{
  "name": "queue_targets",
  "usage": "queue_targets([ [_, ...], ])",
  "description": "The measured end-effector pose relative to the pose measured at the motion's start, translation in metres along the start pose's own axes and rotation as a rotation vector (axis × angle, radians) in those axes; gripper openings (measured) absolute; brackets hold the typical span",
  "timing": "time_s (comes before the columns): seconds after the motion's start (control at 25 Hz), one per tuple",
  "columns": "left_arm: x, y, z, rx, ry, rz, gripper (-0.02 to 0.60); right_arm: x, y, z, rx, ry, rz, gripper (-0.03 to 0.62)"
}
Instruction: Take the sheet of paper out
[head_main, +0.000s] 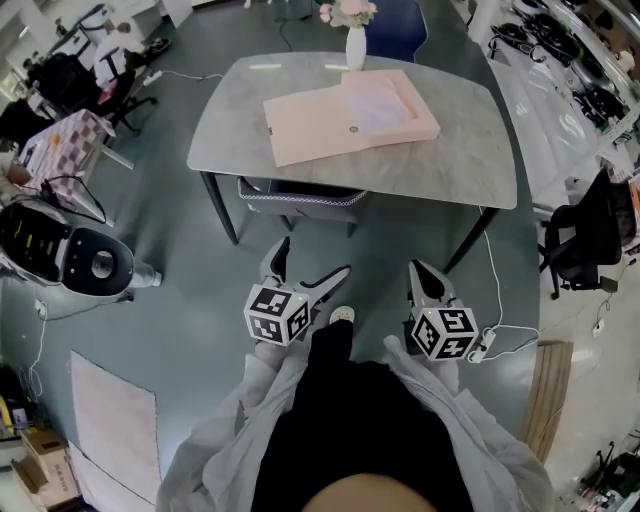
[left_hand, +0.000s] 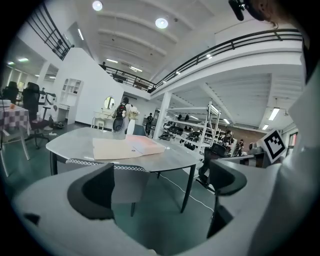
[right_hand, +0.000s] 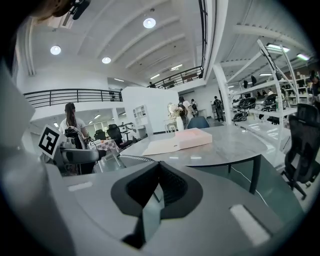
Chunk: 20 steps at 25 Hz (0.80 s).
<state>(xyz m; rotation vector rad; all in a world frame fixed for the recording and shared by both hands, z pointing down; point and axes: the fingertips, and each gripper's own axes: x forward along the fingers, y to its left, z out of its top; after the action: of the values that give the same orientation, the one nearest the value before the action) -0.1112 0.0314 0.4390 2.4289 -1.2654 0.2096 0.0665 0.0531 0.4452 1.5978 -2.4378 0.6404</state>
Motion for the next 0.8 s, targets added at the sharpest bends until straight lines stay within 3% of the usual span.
queue_targets([
  [0.48,0.054,0.04,0.028,-0.021,-0.036,-0.054,0.589,0.068,-0.004,0.03,0.012,-0.024,0.009,0.011],
  [0.8,0.073,0.039,0.02,-0.017,0.023,-0.107,0.589,0.078,-0.015,0.018,0.043,0.015,-0.023,0.011],
])
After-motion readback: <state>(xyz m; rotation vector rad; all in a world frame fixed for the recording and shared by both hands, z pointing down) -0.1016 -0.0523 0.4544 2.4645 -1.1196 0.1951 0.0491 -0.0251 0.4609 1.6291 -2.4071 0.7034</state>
